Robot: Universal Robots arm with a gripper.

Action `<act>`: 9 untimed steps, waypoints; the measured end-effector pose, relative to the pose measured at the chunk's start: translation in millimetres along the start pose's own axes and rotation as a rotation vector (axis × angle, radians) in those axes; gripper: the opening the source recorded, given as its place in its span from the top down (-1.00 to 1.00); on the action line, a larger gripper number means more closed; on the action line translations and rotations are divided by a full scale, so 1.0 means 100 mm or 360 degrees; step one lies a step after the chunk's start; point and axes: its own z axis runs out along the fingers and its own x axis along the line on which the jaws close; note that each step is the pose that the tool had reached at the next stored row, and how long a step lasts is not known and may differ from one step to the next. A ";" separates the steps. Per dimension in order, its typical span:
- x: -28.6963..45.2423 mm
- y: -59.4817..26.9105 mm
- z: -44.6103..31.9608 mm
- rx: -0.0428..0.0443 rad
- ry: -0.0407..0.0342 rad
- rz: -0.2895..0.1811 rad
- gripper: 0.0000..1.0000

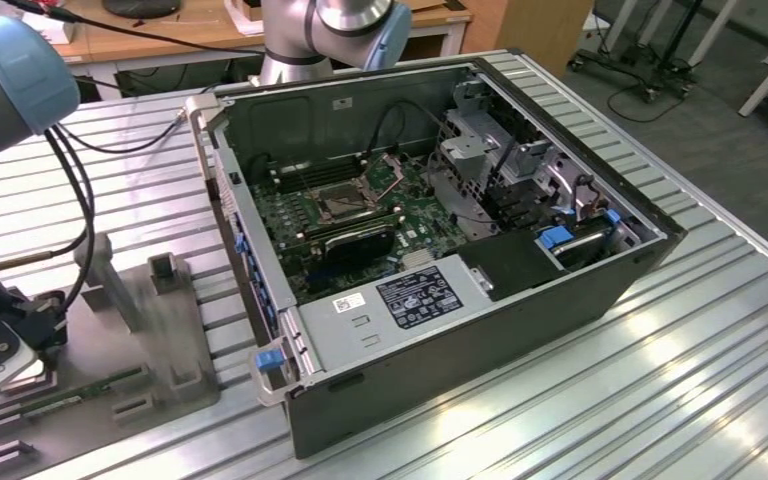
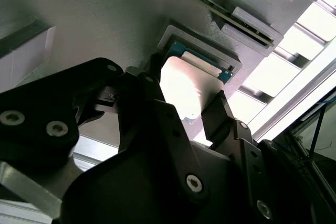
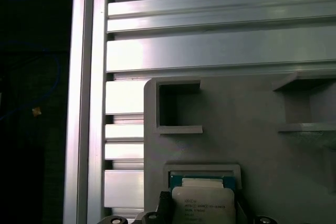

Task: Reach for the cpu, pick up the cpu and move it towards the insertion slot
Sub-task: 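Pick up the cpu and move it towards the insertion slot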

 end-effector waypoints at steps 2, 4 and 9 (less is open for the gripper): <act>0.000 0.000 -0.005 0.0000 0.0000 0.0000 -0.09; 0.000 0.001 -0.010 0.0000 0.0000 0.0000 -0.09; 0.000 0.002 -0.019 0.0000 0.0000 0.0000 -0.09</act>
